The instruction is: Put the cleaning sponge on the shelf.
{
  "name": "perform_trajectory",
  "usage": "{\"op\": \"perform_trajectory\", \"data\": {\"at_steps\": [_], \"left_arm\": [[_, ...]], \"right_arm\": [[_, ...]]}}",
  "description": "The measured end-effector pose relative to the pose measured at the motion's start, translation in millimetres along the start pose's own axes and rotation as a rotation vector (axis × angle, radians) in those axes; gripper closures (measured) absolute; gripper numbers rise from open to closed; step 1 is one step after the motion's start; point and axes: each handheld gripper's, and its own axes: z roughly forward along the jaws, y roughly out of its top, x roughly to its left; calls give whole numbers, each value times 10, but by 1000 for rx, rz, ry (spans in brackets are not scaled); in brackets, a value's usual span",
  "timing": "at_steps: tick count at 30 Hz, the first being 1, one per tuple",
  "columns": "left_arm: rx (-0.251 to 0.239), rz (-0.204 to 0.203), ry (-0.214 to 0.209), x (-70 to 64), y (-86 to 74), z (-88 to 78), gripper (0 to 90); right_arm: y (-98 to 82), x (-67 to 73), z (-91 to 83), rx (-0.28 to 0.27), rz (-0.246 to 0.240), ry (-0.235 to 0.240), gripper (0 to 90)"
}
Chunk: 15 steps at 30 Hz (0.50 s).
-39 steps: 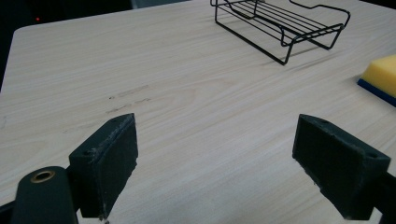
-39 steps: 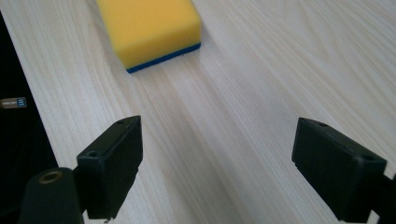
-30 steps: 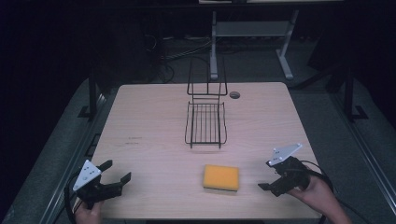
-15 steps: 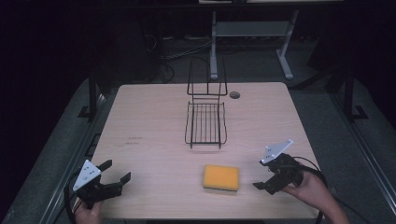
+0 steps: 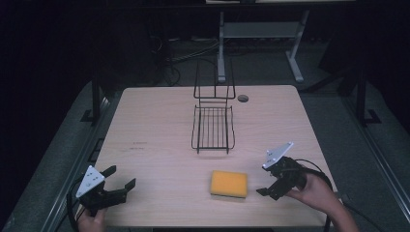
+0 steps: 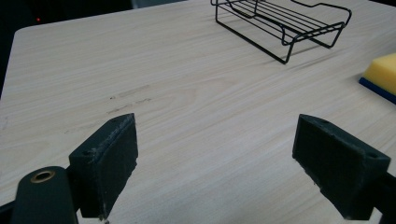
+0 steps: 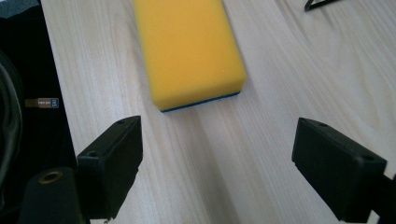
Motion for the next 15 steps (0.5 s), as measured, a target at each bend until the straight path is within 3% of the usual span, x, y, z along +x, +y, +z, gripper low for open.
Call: {"op": "perform_trajectory", "data": {"at_steps": [15], "left_arm": [[0,0,-2,3,1,6,134]], "right_arm": [[157,4,66,19,-38,29,158]]}}
